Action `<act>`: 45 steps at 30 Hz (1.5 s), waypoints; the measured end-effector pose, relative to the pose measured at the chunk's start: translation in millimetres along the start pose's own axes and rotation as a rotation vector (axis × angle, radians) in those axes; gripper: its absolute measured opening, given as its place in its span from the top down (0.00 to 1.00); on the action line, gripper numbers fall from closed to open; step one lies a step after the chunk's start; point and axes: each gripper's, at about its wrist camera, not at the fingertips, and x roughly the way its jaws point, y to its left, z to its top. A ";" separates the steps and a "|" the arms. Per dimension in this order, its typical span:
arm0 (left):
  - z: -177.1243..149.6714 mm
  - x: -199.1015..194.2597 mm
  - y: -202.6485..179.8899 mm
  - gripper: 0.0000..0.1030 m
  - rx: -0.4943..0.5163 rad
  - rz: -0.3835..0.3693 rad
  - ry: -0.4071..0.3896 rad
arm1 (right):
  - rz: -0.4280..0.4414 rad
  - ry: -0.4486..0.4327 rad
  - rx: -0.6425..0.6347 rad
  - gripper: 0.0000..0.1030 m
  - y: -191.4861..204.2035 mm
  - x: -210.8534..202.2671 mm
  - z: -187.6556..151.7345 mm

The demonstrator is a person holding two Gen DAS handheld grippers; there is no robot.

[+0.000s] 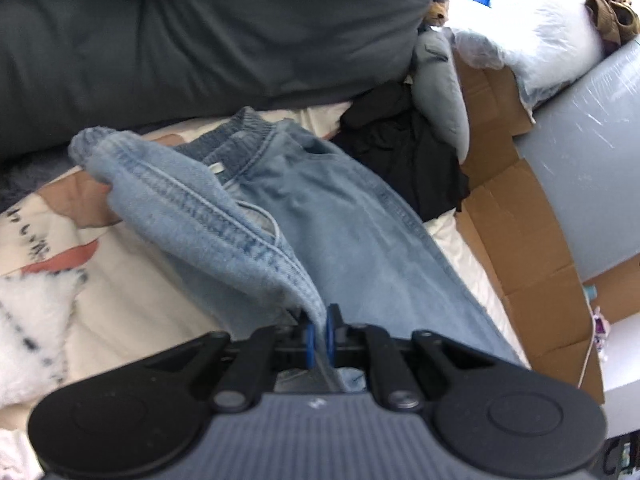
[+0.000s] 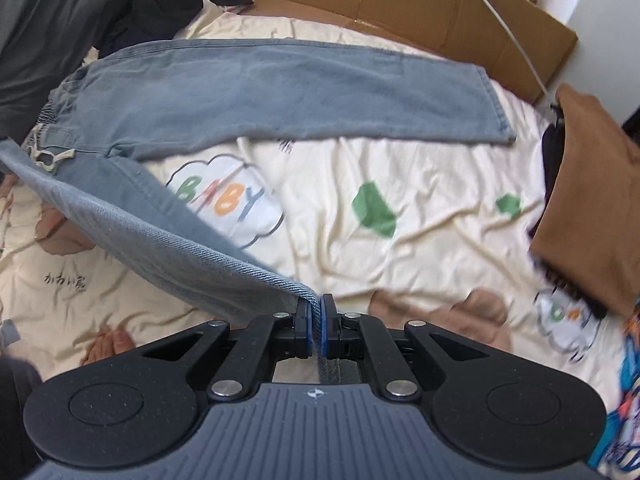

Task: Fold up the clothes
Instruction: 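Lift the jeans with both grippers and fold them over toward the cardboard box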

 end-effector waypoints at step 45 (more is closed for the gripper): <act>132.6 162.1 -112.7 0.94 -0.036 0.151 0.132 | 0.038 -0.057 -0.201 0.99 -52.1 156.1 303.6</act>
